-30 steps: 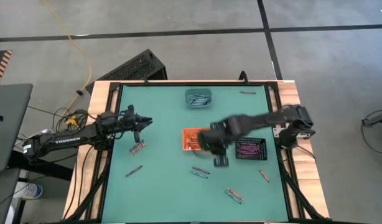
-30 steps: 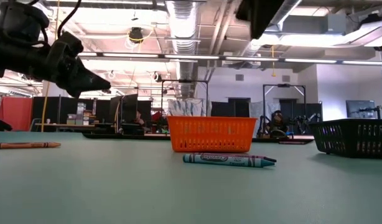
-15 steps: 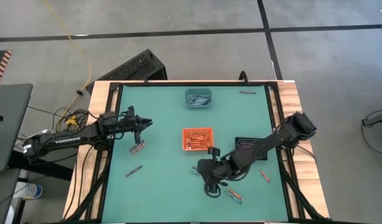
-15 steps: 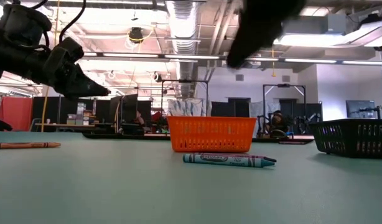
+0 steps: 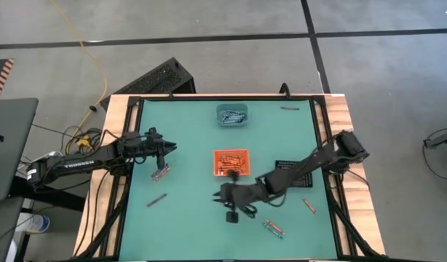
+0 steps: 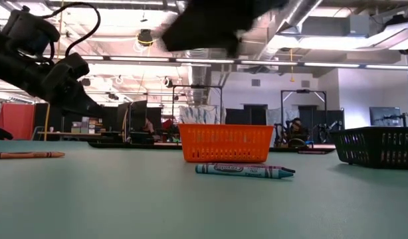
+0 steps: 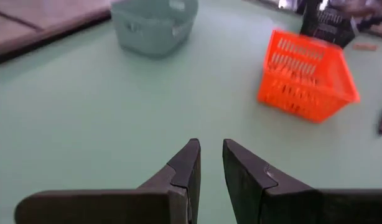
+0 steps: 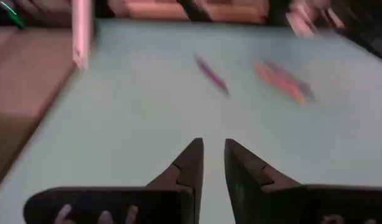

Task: Sort crayons
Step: Put the violet crayon into the black bin

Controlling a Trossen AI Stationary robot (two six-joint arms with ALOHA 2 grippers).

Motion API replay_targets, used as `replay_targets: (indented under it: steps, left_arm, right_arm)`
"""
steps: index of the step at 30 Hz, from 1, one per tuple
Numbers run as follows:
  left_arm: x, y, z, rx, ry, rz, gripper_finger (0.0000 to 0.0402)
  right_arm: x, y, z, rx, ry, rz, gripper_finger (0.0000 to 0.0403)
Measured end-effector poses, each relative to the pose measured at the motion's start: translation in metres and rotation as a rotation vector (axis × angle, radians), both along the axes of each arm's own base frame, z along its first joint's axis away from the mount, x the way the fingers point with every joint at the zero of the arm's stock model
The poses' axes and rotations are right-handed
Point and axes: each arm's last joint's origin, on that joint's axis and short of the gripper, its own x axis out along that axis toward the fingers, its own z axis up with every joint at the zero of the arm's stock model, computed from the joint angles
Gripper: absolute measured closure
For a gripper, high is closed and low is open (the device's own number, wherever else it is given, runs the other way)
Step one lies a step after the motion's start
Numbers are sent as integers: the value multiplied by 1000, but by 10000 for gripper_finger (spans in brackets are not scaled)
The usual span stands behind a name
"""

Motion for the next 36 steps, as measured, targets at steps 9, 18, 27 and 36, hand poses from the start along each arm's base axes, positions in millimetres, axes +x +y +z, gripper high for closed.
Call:
replay_targets:
  steps: [9,18,27,36]
  left_arm:
    - [1,2,5,36,-47,53,346]
    - [-1,2,-4,14,48,62,346]
    - [-1,2,-4,12,46,63,346]
    - [-1,2,-4,11,44,63,346]
  right_arm:
    - [111,-33,-40,-104,-172,235,324]
    - [180,-47,-74,-114,-225,337,324]
    - [208,-58,-117,-93,-255,390,324]
    - [210,-71,-124,-88,-192,369,324]
